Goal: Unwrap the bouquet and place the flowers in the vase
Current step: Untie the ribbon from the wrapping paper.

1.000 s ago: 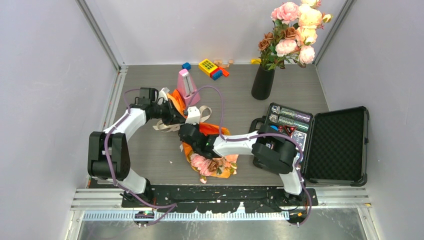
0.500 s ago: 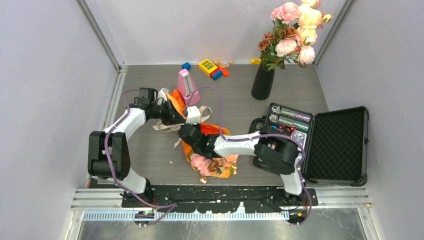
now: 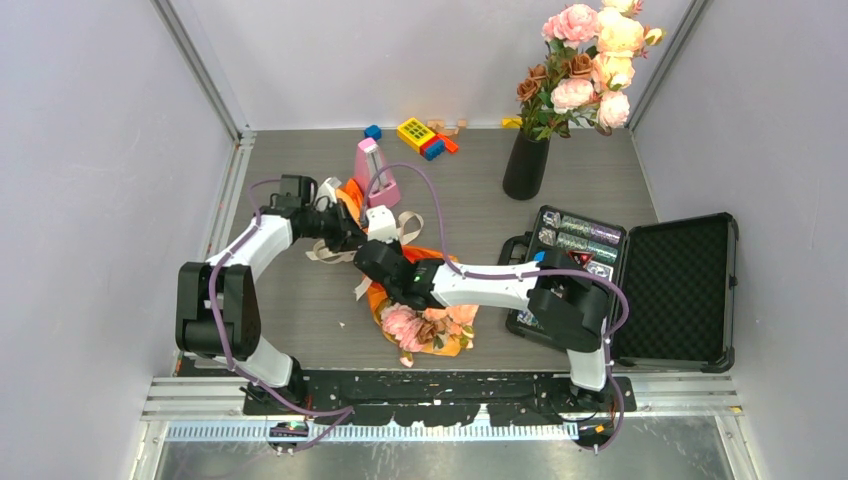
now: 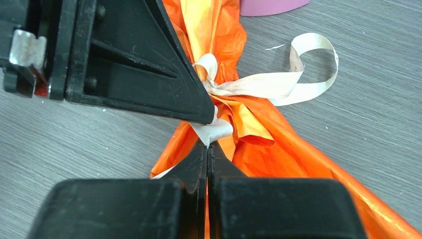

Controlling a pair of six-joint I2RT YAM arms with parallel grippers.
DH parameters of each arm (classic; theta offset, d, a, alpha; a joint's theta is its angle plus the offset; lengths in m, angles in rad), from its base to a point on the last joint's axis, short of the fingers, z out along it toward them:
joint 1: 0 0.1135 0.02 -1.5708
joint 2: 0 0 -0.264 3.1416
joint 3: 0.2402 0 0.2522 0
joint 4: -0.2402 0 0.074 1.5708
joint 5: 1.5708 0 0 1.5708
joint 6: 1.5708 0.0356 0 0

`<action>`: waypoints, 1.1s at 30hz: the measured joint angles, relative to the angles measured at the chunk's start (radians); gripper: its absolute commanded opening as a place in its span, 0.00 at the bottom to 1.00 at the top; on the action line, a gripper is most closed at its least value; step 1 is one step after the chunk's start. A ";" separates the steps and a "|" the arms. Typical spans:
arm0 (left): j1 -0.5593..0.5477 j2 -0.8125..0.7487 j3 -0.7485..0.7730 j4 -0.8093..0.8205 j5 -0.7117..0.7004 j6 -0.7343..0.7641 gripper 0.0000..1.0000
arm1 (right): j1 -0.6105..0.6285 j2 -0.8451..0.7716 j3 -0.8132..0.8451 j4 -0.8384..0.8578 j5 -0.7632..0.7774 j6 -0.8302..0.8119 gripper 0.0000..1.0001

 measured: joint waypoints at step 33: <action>0.011 -0.208 -0.001 -0.057 -0.267 0.079 0.63 | -0.147 -0.135 0.121 -0.391 -0.377 -0.082 0.00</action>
